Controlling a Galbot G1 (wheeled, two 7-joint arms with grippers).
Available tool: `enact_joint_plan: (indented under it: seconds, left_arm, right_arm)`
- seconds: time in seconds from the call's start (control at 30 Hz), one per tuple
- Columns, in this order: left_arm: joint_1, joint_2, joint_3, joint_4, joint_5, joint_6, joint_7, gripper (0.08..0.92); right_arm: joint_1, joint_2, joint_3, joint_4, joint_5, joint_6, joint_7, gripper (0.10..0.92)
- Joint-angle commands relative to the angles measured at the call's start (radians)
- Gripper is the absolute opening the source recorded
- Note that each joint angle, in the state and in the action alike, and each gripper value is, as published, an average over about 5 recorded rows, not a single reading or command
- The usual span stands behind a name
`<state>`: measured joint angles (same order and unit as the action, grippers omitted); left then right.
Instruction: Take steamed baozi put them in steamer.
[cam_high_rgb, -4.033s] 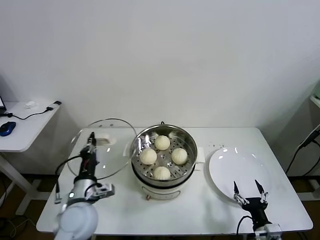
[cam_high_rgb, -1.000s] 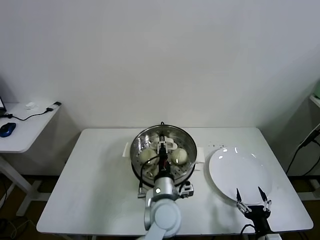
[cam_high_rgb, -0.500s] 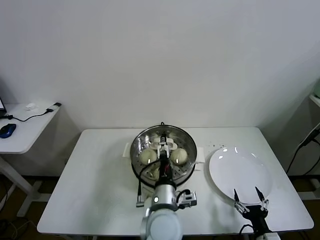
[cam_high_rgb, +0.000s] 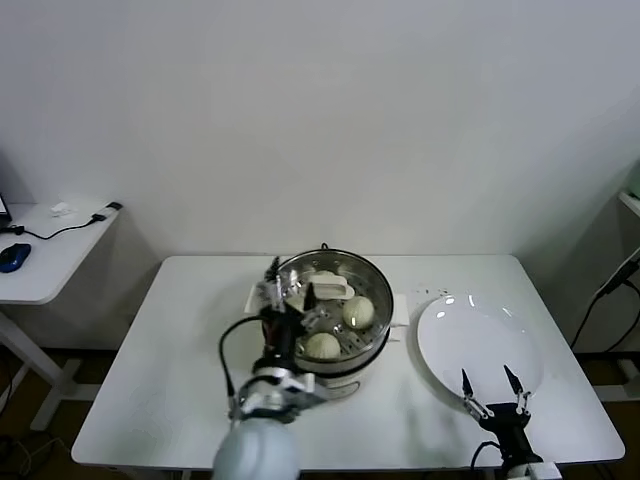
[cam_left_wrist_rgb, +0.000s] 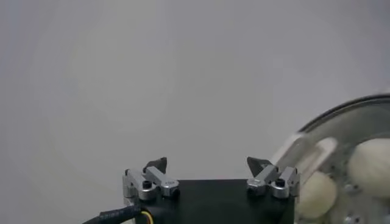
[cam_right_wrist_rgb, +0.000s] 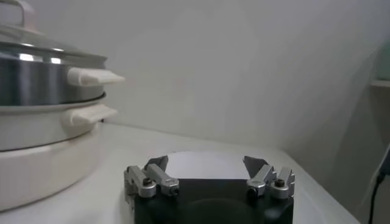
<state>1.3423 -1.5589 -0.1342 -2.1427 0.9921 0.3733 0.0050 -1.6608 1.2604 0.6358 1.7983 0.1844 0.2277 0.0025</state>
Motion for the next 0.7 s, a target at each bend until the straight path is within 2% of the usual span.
enact_joint_plan:
  seconds: [0.03,0.17,0.27,0.57,0.7]
  left_arm:
    - [0.125,0.165,-0.605,-0.067,-1.146,-0.286,-0.084,0.823]
    - [0.212,0.222,-0.735,0.013,-1.378,-0.360,-0.038,0.823]
    - [0.265,0.245,-0.761,0.076,-1.445,-0.399,-0.021,0.823]
    - [0.335,0.216,-0.657,0.238,-1.344,-0.576,0.040,0.823]
    - [0.355,0.207,-0.628,0.270,-1.296,-0.624,0.054,0.823]
  right_arm:
    - [0.028,-0.013,-0.033,-0.007,0.057,0.055,-0.003,0.823]
    - [0.038,0.004,-0.038,-0.016,0.054,0.067,-0.009,0.823]
    - [0.040,0.009,-0.037,-0.030,0.055,0.070,-0.009,0.823]
    - [0.043,0.007,-0.034,-0.060,0.112,0.076,-0.006,0.823]
    - [0.041,0.001,-0.033,-0.064,0.130,0.076,-0.006,0.823]
